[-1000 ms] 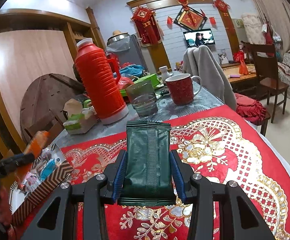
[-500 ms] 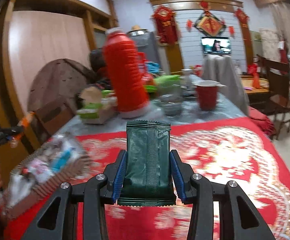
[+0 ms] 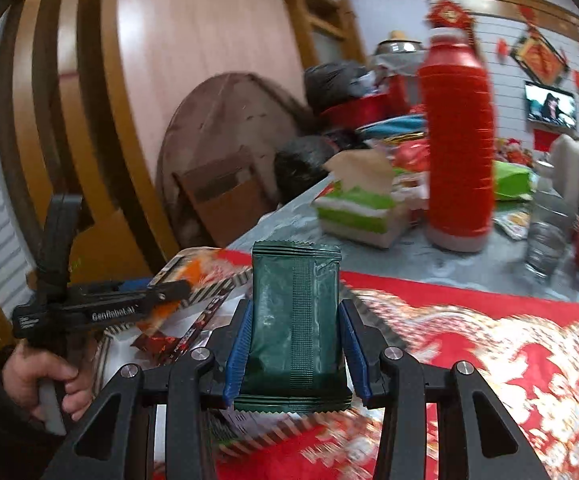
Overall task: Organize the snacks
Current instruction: 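Carry both packets over the white tray and open both tools to drop them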
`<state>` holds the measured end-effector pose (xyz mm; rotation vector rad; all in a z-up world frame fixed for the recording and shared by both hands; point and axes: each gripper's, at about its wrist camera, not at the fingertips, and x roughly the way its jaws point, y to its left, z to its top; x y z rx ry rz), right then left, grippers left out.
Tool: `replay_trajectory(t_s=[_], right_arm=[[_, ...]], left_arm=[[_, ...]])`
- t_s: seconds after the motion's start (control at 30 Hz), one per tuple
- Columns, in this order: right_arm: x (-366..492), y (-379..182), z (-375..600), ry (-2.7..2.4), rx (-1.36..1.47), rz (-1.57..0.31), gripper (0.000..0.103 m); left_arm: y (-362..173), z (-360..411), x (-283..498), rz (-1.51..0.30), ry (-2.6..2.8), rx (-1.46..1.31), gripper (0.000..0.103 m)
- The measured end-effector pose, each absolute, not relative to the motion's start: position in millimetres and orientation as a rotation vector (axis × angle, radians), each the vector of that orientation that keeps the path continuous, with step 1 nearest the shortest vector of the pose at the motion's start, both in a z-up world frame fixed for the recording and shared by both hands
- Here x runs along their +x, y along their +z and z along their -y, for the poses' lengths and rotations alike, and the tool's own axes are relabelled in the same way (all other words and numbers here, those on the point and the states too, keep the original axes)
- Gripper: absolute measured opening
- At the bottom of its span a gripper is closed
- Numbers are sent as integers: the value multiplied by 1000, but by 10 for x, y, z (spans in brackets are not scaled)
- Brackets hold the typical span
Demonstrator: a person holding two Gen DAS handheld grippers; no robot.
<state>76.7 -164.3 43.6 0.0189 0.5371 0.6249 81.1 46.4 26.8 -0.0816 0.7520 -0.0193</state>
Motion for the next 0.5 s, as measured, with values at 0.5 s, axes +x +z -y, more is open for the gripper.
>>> replay_trajectory(t_s=[0.5], right_arm=[[1080, 55, 1327, 658, 67, -588, 42]], left_arm=[[98, -350, 899, -824, -3, -10, 53]])
